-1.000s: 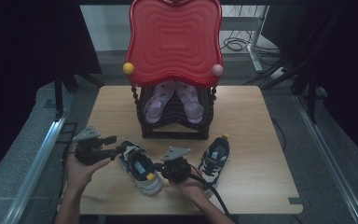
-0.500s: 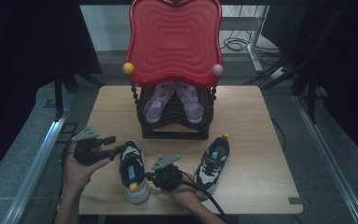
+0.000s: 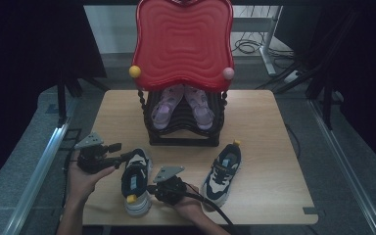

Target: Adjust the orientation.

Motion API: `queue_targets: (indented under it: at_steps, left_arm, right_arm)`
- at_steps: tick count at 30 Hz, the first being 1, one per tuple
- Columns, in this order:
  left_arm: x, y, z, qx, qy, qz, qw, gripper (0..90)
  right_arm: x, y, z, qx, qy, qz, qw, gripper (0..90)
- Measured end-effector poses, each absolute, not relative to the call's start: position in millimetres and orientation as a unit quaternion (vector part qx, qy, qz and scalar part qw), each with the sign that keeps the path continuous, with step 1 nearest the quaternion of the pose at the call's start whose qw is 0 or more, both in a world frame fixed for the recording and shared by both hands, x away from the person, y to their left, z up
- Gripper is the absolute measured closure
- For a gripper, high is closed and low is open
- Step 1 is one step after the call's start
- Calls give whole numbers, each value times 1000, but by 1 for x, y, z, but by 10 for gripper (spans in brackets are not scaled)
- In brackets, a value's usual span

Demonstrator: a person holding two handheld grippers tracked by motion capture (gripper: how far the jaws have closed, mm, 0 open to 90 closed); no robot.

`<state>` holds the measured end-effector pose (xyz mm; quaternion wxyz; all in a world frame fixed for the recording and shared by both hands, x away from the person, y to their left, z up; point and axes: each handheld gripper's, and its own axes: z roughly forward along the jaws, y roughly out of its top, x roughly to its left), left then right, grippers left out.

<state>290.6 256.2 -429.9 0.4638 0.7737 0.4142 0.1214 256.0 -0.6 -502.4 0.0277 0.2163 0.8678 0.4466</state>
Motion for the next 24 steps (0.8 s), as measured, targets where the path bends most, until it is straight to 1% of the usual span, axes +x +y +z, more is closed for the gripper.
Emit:
queue_targets:
  at_steps: [19,24]
  left_arm:
    - [290,259,-430,772,415,120,466,396]
    - [290,260,-430,772,416,120,466,396]
  right_arm:
    - [252,21,-513,194,871,451,7,900]
    - [246,28,-512,179,871,457,7,900]
